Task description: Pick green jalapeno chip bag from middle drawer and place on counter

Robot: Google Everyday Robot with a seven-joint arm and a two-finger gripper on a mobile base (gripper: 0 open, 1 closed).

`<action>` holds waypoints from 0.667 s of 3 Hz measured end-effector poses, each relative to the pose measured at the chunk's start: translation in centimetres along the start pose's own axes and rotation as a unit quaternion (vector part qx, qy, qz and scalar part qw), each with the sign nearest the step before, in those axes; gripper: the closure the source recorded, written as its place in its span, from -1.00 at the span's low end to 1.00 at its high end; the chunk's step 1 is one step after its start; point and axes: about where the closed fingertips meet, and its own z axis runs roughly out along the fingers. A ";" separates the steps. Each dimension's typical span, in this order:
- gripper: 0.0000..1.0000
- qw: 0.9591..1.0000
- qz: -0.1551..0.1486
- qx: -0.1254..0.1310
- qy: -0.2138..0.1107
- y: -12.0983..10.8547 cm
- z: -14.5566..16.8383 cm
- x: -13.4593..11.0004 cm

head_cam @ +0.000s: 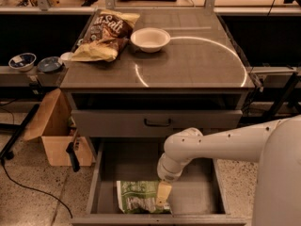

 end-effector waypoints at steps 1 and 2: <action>-1.00 1.000 0.009 0.001 -0.003 -0.5 1.2 0.6; -1.00 1.000 0.017 -0.002 -0.005 -0.8 2.3 1.3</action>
Offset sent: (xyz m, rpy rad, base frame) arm 0.0097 -0.0123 -0.0390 0.0147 0.0191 -0.0514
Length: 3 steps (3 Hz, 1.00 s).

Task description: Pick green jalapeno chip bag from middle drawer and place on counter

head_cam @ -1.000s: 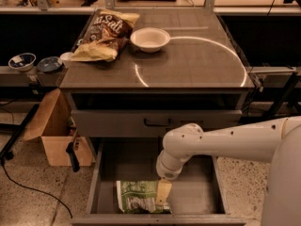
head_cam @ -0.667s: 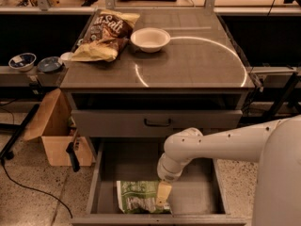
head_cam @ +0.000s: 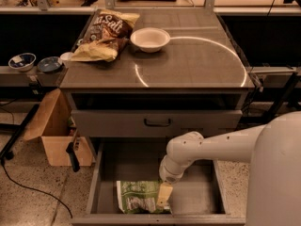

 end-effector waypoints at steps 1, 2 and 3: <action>-1.00 1.000 0.005 -0.009 -0.003 0.3 0.9 0.3; -1.00 0.999 0.024 -0.027 0.018 1.4 4.4 1.0; -1.00 0.999 0.023 -0.027 0.017 1.4 4.4 1.0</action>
Offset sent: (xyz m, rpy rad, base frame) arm -0.0169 0.0068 -0.0346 0.0065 0.0524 -0.0179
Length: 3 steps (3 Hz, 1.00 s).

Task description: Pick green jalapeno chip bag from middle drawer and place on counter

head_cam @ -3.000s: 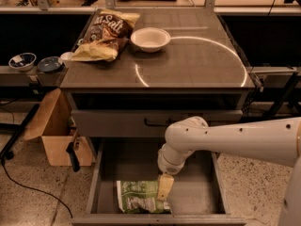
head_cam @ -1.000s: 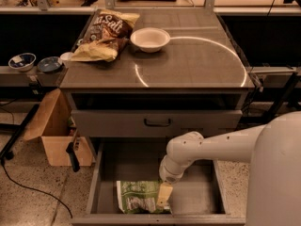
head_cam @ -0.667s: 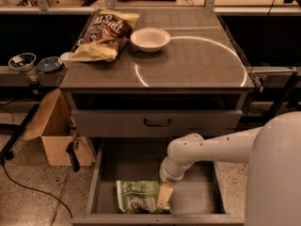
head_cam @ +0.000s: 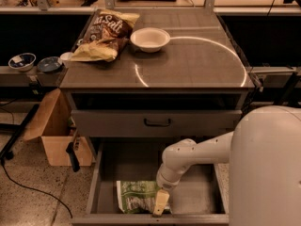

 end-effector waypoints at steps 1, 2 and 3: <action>-1.00 1.000 0.002 -0.002 -0.002 -0.3 0.2 -0.1; -1.00 1.000 -0.010 -0.009 0.004 -1.0 0.8 -0.4; -1.00 1.000 -0.011 -0.009 0.005 -1.0 0.5 -0.5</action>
Offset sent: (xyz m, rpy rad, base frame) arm 0.0548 0.0312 -0.0585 0.0433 0.0268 0.0451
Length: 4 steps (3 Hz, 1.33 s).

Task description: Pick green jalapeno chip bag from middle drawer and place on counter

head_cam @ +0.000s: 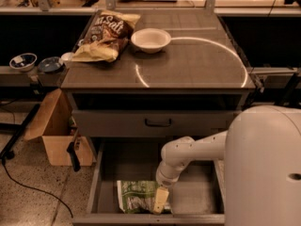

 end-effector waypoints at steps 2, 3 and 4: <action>-1.00 1.000 -0.006 -0.007 0.006 -0.4 0.2 -0.3; -1.00 1.000 -0.004 -0.008 -0.001 0.6 0.9 0.1; -1.00 1.000 0.006 0.014 -0.004 1.5 2.1 0.6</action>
Offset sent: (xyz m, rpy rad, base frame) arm 0.0864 0.0480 -0.0915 0.0036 0.0478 0.0439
